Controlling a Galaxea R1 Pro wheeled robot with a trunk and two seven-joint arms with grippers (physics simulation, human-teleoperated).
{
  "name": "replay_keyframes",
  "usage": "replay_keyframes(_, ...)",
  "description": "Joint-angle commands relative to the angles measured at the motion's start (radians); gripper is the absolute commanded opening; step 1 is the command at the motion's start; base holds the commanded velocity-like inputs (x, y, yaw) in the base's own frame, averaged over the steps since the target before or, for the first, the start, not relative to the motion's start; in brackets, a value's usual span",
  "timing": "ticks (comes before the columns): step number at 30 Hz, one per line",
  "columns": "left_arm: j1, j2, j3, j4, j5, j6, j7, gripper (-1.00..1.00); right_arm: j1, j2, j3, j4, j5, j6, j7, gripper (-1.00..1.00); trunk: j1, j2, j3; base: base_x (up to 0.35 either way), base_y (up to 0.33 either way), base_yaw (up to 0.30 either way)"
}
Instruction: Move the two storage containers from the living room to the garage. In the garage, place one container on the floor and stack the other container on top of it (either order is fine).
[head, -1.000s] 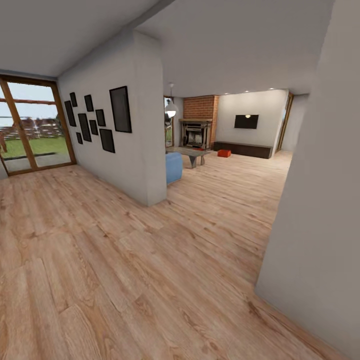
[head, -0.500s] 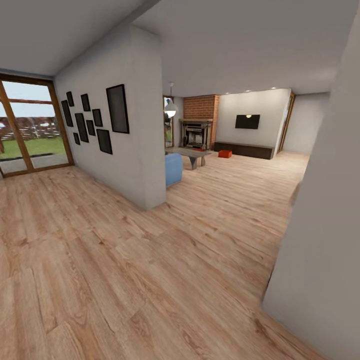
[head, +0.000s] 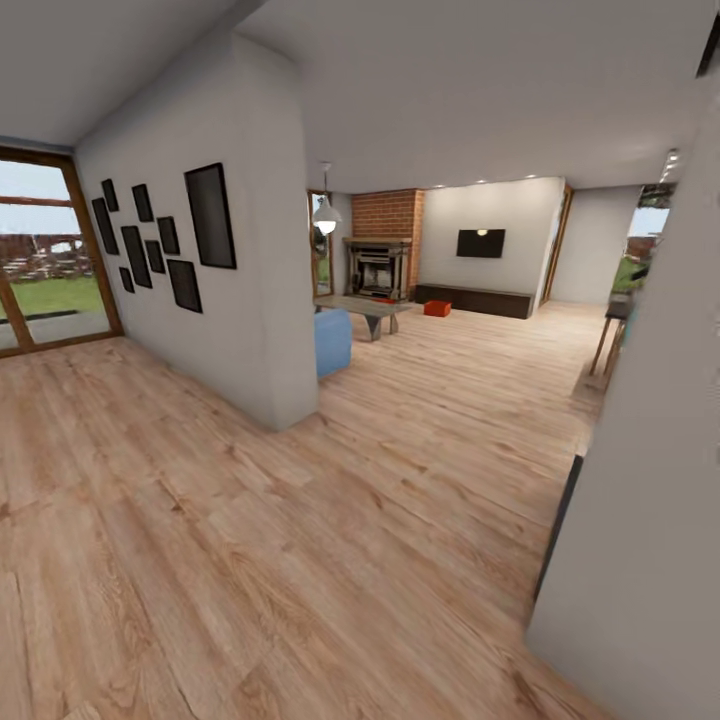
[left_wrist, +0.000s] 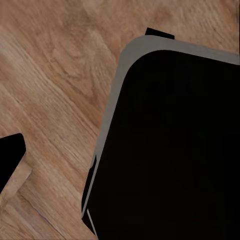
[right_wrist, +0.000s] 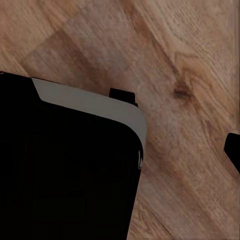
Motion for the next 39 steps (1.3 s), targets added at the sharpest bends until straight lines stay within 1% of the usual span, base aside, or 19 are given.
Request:
replay_keyframes(1,0.0,0.0,0.003,0.0,0.004,-0.003,0.001,1.0,-0.001,0.0,0.005,0.003,-0.001,-0.005,0.0,1.0,0.001,0.0,-0.001,0.323,0.0,-0.234)
replay_keyframes(5,0.0,0.0,0.002,0.0,0.019,-0.003,0.001,1.0,-0.001,0.0,0.005,0.003,0.0,-0.005,0.0,1.0,0.001,0.0,-0.001,0.323,0.0,-0.24)
replay_keyframes(11,0.0,0.0,0.002,0.001,0.028,-0.002,0.001,1.0,-0.001,-0.001,0.006,0.003,0.0,-0.005,0.0,1.0,0.001,0.0,-0.001,0.323,0.0,-0.199)
replay_keyframes(29,0.0,0.0,0.002,0.0,0.028,-0.009,0.001,1.0,-0.001,-0.002,0.011,0.003,0.001,-0.006,0.0,1.0,0.001,0.0,-0.001,0.323,0.0,-0.005)
replay_keyframes(35,0.0,0.0,0.001,0.001,0.031,-0.008,0.0,1.0,-0.001,-0.008,0.011,0.003,0.0,-0.005,-0.001,1.0,0.001,0.0,-0.001,0.323,0.0,0.0)
replay_keyframes(39,0.0,0.001,0.001,0.001,0.032,-0.007,0.0,1.0,-0.001,-0.005,0.011,0.003,0.0,-0.007,-0.001,1.0,0.001,0.0,-0.001,0.323,0.0,0.0)
